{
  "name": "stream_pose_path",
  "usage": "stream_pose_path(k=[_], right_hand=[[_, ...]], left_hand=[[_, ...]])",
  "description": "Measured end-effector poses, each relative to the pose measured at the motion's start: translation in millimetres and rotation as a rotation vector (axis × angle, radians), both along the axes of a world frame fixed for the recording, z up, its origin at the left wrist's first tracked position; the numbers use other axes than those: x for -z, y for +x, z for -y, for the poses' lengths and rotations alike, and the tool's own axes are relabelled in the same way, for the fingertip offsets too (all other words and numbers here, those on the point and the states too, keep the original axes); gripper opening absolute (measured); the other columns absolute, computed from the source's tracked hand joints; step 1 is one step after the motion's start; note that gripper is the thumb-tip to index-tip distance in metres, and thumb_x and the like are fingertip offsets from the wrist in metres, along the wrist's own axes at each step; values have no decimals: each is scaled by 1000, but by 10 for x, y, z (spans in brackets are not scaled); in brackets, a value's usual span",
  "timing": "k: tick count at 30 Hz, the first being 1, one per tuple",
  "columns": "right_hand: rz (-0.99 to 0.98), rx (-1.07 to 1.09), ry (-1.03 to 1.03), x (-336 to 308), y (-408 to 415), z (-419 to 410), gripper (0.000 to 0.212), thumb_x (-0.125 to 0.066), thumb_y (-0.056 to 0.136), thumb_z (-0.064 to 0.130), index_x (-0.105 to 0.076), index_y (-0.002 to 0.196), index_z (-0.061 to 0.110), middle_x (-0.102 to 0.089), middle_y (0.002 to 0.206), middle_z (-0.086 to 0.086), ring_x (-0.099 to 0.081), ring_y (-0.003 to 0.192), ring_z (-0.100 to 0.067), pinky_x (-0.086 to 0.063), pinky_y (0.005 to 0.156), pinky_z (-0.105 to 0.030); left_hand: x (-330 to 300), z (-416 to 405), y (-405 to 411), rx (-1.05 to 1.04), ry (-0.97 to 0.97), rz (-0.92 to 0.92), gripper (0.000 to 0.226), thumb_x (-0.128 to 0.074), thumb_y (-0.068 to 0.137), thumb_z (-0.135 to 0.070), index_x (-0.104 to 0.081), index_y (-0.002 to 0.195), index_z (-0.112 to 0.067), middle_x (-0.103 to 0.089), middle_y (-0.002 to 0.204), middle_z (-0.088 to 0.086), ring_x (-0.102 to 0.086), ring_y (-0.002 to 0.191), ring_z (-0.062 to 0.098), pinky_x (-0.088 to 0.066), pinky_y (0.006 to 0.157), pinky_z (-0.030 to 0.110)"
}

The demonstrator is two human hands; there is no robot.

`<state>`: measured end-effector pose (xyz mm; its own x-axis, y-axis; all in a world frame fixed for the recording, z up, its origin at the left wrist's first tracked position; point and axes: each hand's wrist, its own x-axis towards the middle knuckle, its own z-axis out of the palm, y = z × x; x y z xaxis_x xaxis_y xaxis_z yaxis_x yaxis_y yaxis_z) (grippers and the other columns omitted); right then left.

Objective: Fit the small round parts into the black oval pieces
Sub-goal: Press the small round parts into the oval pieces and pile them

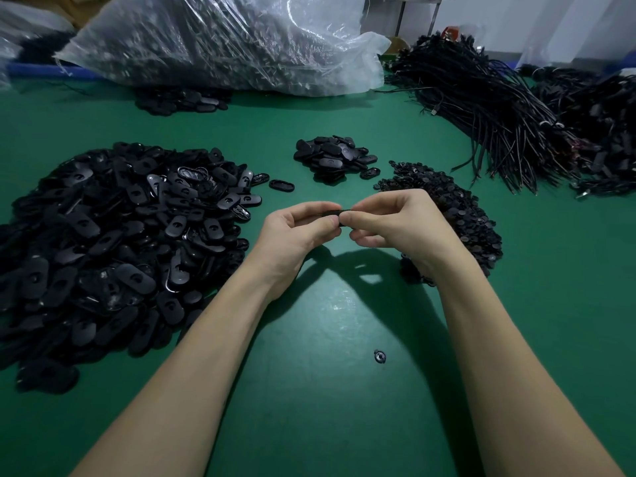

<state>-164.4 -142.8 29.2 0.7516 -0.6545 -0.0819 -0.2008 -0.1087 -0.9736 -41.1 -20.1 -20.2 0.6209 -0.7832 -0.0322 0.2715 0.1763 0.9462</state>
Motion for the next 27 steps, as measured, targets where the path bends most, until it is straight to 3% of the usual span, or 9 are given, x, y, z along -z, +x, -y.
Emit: stream_pose_path(k=[4, 10, 15, 21, 27], right_hand=[[-8, -38, 23, -44, -19, 21, 17, -85, 81, 6, -78, 94, -1, -78, 84, -15, -78, 76, -22, -61, 70, -22], [-98, 57, -107, -51, 37, -16, 8, -85, 81, 6, -78, 84, 6, -78, 74, -9, -78, 72, -21, -61, 65, -21], [-127, 81, -162, -29, 51, -29, 8, -85, 80, 8, -77, 80, 9, -77, 69, -4, -78, 67, -18, -61, 64, -21], [-181, 86, -244, 38, 66, -26, 6, -83, 80, 13, -76, 79, 14, -76, 65, -2, -77, 65, -14, -65, 75, -33], [-182, 114, -306, 73, 110, -44, 7, -83, 76, 17, -76, 74, 18, -74, 61, 3, -74, 60, -7, -63, 72, -27]], left_hand=[[22, 5, -7, -17, 10, 29, 15, -71, 88, 1, -75, 97, -10, -78, 94, 7, -73, 93, 18, -56, 87, 25], [48, 20, -16, -57, 46, 113, 16, -73, 87, -1, -76, 94, -16, -78, 93, 8, -74, 90, 20, -57, 91, 31], [32, 11, -28, -62, 87, 166, 15, -74, 88, -4, -74, 96, -16, -78, 91, 5, -73, 87, 16, -56, 85, 27], [-6, 24, -82, -100, 153, 238, 14, -71, 89, 0, -73, 96, -12, -76, 85, 4, -69, 77, 9, -56, 79, 20], [-25, 61, -128, -167, 203, 260, 17, -70, 90, 0, -71, 89, -17, -74, 88, 8, -66, 78, 13, -54, 79, 22]])
